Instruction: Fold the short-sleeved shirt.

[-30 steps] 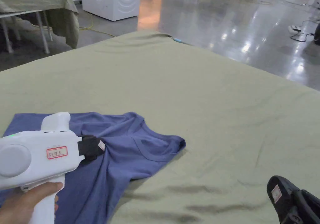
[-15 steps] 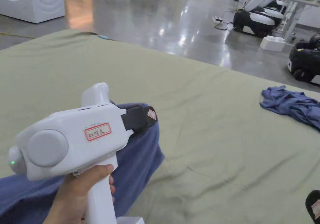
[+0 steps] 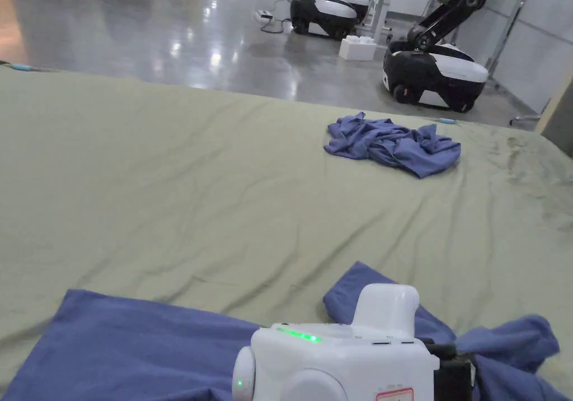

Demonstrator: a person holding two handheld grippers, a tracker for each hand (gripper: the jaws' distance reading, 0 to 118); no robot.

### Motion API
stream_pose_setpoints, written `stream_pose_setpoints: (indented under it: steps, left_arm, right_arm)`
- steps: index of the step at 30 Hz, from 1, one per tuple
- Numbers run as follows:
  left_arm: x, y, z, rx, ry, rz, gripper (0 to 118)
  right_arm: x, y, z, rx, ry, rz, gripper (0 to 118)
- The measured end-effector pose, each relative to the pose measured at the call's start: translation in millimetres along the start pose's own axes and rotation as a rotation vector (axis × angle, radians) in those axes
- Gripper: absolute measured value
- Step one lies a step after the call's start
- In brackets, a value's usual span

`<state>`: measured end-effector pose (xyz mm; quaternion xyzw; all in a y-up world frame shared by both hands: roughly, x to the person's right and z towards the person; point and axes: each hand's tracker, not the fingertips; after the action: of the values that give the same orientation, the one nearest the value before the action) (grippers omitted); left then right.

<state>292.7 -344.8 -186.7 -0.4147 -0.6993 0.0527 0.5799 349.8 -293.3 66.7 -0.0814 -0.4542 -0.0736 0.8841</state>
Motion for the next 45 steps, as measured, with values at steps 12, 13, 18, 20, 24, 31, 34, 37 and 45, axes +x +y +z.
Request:
stream_pose_setpoints:
  steps: [12, 13, 18, 20, 24, 31, 34, 37, 45]
  left_arm:
    - [-13.2, -18.7, 68.7, 0.029, 0.042, 0.014, 109]
    - [-13.4, -22.4, 89.2, 0.064, 0.045, 0.030, 114]
    - [-9.1, -57.8, 196.8, 0.308, 0.360, 0.019, 16]
    - [-6.1, -74.4, 214.3, 0.400, 0.701, -0.034, 0]
    - [-30.7, -78.3, 258.5, 0.404, 0.718, 0.069, 0]
    - [-94.4, -14.4, 278.7, 0.453, 0.718, 0.029, 0]
    - [-142.2, 18.9, 266.1, 0.346, 0.786, 0.049, 98]
    - [-179.6, 39.2, 248.4, 0.192, 0.794, 0.052, 111]
    - [-215.9, 27.4, 191.2, -0.073, 0.909, 0.073, 40]
  right_arm:
    - [-32.6, -12.4, -20.8, -0.054, 0.157, 0.022, 2]
    - [-38.8, -11.4, -21.9, -0.048, 0.180, 0.022, 2]
    - [-60.1, -11.4, -19.3, -0.029, 0.275, 0.059, 2]
    - [-73.6, -10.7, -15.2, -0.038, 0.308, 0.067, 2]
    - [-84.4, -15.1, -15.2, -0.085, 0.362, 0.070, 2]
    - [-89.4, -11.4, -19.3, -0.087, 0.356, 0.092, 2]
    - [-86.4, -9.5, -23.9, -0.089, 0.344, 0.093, 2]
    - [-83.7, -8.2, -27.7, -0.092, 0.301, 0.102, 2]
    - [-70.1, -5.6, -35.8, -0.122, 0.239, 0.106, 2]
